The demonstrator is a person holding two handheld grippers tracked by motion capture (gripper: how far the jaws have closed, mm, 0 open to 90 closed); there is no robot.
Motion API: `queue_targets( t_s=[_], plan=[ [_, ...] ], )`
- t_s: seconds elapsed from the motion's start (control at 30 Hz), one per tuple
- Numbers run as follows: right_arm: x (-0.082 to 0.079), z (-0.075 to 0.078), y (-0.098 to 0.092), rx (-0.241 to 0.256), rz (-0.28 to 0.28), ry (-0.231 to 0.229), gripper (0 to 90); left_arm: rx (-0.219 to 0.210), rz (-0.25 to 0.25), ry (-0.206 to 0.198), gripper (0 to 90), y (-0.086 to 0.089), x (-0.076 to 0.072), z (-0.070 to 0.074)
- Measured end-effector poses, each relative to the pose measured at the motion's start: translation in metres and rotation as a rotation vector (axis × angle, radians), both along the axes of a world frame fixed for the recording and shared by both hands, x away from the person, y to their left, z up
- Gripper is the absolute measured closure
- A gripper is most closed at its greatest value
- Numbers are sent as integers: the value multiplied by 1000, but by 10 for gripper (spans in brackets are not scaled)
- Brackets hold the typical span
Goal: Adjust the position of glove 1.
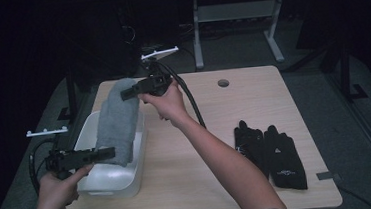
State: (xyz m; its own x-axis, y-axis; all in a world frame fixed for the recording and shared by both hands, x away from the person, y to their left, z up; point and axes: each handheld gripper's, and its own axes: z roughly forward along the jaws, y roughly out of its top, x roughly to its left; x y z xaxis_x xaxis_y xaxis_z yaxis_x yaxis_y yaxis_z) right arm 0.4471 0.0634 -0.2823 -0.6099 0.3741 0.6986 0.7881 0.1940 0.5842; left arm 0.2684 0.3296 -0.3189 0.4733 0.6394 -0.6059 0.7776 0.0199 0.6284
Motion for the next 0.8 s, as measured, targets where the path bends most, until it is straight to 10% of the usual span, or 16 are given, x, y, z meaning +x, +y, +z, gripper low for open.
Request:
queue_targets(
  t_s=[0.8],
  plan=[
    [8, -19, 31, -1, 20, 33, 680, 11, 41, 33, 445, 25, -1, -12]
  ],
)
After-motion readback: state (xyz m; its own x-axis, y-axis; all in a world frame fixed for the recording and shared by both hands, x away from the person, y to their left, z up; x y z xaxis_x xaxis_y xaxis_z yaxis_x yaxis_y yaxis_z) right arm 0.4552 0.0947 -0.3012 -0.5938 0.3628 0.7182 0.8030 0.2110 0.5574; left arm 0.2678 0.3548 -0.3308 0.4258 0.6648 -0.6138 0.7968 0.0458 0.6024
